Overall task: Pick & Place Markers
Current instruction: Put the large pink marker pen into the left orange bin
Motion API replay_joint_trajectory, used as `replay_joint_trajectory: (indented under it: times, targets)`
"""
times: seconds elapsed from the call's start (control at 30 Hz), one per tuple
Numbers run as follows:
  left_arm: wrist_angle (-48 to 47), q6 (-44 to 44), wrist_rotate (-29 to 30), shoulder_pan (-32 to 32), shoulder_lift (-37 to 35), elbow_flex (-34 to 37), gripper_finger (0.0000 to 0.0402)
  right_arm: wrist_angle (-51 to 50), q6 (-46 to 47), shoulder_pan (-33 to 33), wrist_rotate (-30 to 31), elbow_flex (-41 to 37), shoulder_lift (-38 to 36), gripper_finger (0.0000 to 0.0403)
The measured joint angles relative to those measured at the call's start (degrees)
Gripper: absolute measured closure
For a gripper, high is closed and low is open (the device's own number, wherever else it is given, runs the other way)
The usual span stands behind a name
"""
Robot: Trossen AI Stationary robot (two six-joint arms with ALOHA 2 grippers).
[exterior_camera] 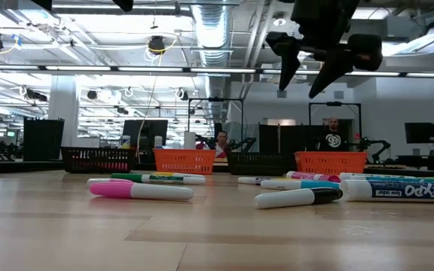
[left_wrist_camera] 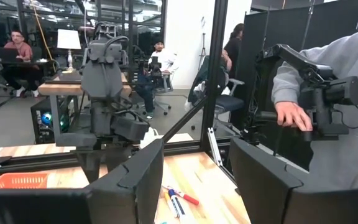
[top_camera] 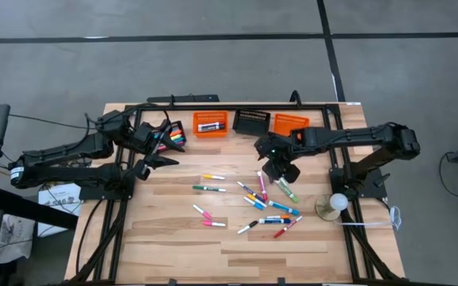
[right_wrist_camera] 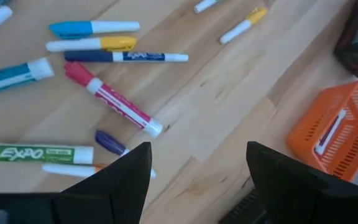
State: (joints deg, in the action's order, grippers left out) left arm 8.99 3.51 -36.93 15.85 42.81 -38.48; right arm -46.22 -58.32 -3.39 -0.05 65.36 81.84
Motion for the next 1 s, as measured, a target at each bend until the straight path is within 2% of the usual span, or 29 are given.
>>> replay_joint_trajectory:
  times: [0.17,0.33,0.63,0.87,1.0]
  targets:
    - [0.0,-0.03,0.02,0.01,0.0,0.0,0.0217,-0.01,-0.07,-2.05,-3.07,0.0,0.25,0.0148]
    - [-0.21,-0.02,0.02,0.01,0.0,0.0,0.0217,-0.1,-0.88,-2.56,-3.65,-0.03,4.9,0.0148]
    - [-0.55,-0.17,0.02,0.01,0.0,0.0,0.0217,3.27,-4.32,1.13,0.75,-0.07,16.03,0.0148]
    - [-1.2,-0.2,0.01,0.0,0.0,0.0,0.0217,3.14,-4.46,5.37,1.34,0.04,18.24,0.0148]
    - [-1.39,-0.2,0.02,-0.01,0.14,0.02,0.0217,2.54,-3.91,6.4,-1.04,0.0,18.44,0.0148]
